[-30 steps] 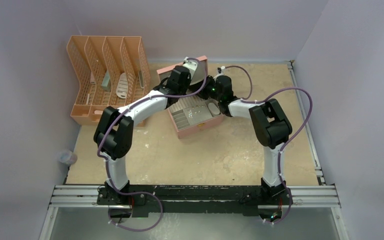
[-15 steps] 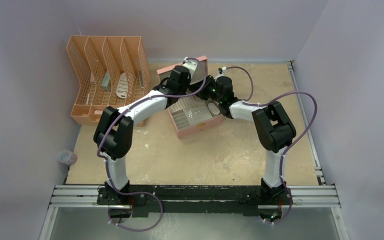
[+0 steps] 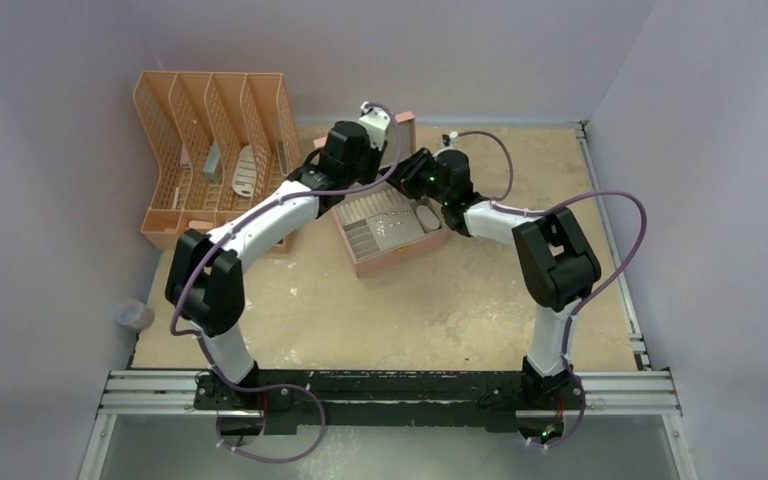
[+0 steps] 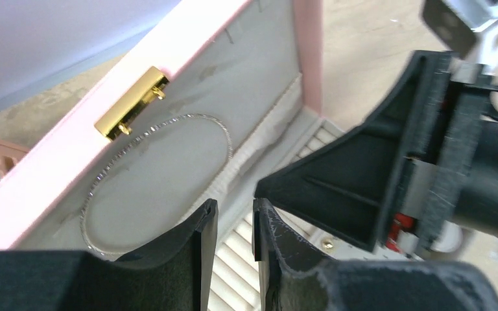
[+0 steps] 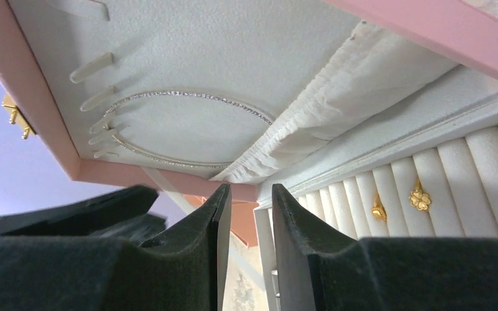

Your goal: Organize the mixed jewelry

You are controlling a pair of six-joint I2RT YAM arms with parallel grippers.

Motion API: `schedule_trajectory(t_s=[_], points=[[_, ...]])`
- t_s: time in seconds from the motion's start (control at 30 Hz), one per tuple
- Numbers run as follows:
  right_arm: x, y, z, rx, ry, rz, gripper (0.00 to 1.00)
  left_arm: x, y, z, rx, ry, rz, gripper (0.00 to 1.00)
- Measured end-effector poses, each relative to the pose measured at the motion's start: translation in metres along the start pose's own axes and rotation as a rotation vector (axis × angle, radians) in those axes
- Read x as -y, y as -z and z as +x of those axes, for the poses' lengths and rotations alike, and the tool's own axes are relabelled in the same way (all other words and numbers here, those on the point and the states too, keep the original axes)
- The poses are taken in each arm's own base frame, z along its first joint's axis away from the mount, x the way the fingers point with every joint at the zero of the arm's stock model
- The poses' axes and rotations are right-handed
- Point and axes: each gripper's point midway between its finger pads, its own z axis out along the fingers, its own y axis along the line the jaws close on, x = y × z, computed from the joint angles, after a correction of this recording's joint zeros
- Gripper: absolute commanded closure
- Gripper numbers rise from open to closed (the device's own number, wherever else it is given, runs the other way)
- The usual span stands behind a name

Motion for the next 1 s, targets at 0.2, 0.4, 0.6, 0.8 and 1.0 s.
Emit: schedule_trajectory(t_s=[0.2,0.4,0.6,0.8,1.0], points=[[-0.001,0.004,0.000,-0.013,0.008,0.007,0.66,0.023,0.031,-0.014,0.034,0.074,0.149,0.56],[-0.027,0.033,-0.005,-0.002,0.081,-0.043,0.43,0.038,0.095,-0.068,0.182,0.148,0.286,0.32],[-0.064,0.071,-0.021,0.083,0.173,-0.091,0.36,0.020,0.126,-0.117,0.295,0.192,0.256,0.22],[-0.078,0.099,-0.026,0.129,0.227,-0.102,0.31,-0.032,0.108,-0.118,0.264,0.252,0.151,0.23],[-0.054,0.113,-0.010,0.101,0.223,-0.064,0.30,-0.050,0.067,-0.088,0.159,0.221,0.113,0.23]])
